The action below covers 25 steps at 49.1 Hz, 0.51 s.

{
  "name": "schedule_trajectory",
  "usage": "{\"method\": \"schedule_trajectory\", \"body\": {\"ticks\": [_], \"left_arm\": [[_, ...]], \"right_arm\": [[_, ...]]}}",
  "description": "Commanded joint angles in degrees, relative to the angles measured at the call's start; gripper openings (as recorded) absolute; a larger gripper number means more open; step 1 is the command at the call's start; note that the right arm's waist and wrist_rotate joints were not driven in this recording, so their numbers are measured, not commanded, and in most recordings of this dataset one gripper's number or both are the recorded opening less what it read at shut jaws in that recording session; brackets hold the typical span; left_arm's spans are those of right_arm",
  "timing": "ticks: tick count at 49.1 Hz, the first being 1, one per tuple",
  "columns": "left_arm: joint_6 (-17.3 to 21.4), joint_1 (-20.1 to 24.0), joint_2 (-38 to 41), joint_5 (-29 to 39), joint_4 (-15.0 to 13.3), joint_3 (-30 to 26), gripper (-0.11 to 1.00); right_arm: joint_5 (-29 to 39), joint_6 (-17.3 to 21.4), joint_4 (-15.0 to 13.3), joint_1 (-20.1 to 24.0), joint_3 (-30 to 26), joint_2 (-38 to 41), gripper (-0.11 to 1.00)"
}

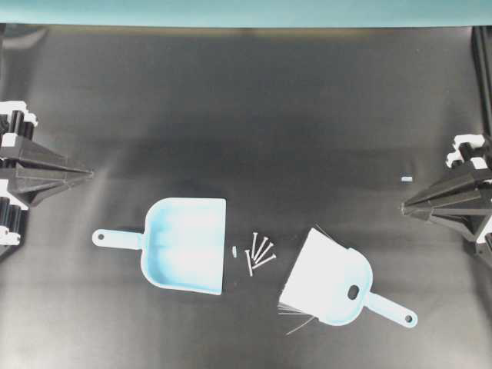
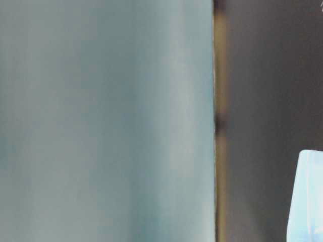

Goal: Hold the dustpan with the left arm, while a human hand uses a hand brush to gather screws into the dustpan.

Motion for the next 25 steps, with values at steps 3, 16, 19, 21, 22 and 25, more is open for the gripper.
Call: {"method": "schedule_trajectory", "body": {"ticks": [3,16,19,21,22,25], "left_arm": [[-0.53,-3.16,2.99,3.69,2.29,-2.99,0.05],[-2.11,-3.16,11.95,17.49,2.29,-5.89,0.00],[-2.11,-3.08,14.15,19.69,2.29,-5.98,0.00],[-2.02,-2.99,15.56,20.74,2.29,-5.89,0.00],[-2.11,-2.90,16.17,21.27,2.29,-5.89,0.00],[-2.11,-2.55,17.93,22.06,2.29,-5.71,0.00]], "right_arm": [[1.23,0.09,0.09,0.00,0.26,-0.35,0.03],[17.05,0.09,0.00,0.00,1.76,-5.19,0.00],[20.04,0.09,-0.26,0.00,2.20,-6.59,0.00],[21.88,0.09,-0.26,0.00,2.55,-7.65,0.00],[22.68,0.00,-0.26,0.00,2.72,-8.09,0.00],[25.22,0.00,-0.18,0.00,3.52,-9.40,0.00]]}}
